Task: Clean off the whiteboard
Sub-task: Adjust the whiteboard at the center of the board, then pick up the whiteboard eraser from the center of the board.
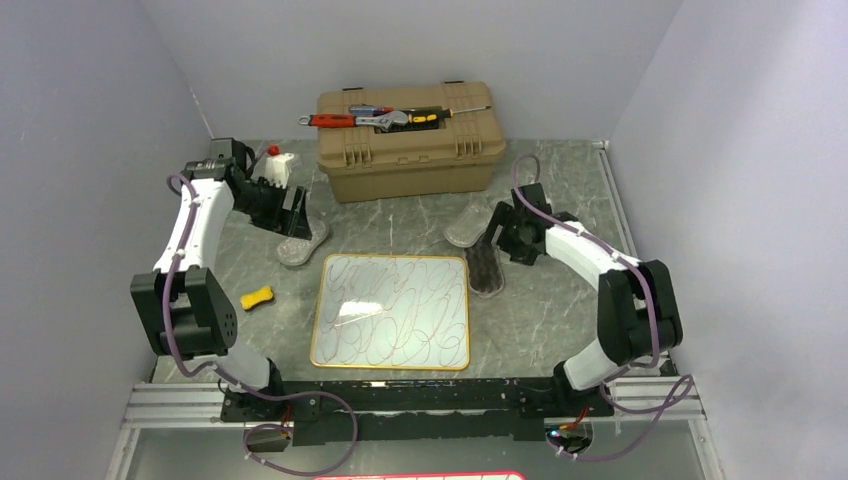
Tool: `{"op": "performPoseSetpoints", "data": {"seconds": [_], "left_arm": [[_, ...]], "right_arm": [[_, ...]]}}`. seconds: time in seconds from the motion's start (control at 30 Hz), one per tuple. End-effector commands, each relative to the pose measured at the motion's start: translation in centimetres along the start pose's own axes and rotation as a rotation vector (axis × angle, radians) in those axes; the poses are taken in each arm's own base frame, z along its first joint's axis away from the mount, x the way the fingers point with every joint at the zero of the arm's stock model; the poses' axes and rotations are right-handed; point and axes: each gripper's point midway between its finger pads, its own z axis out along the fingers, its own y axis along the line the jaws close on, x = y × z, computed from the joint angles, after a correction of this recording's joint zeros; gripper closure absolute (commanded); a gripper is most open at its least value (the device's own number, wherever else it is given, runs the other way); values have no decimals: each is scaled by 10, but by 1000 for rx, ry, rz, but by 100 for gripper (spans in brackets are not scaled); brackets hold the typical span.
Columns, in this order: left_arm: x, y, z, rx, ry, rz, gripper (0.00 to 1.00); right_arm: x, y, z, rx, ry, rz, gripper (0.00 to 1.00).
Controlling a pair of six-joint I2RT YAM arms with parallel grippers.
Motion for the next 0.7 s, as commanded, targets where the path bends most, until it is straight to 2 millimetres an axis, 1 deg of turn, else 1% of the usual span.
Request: {"op": "performPoseSetpoints", "data": {"seconds": [0.0,0.07,0.13,0.23,0.33,0.4,0.5,0.57,0.67], "left_arm": [[2,-12,4,90,1,21,12],[1,-14,5,106,-4,20,11],[-1,-17,6,122,-1,22,11],[-2,-23,10,144,14,34,9],[-2,-30,12,153,29,52,8],[-3,-36,13,161,34,65,7],[-6,-47,14,176,34,87,7],[-9,-52,12,184,23,98,5],[-16,-73,13,222,25,142,4]], "right_arm": [[27,21,18,-156,114,43,17],[40,19,29,-163,155,66,19],[52,15,37,-161,189,84,23],[71,4,46,-143,226,113,35],[79,-3,46,-131,228,129,51],[73,-5,40,-129,190,121,63],[54,3,22,-163,116,90,82],[40,13,5,-210,65,62,100],[26,33,-26,-321,10,36,100]]}}
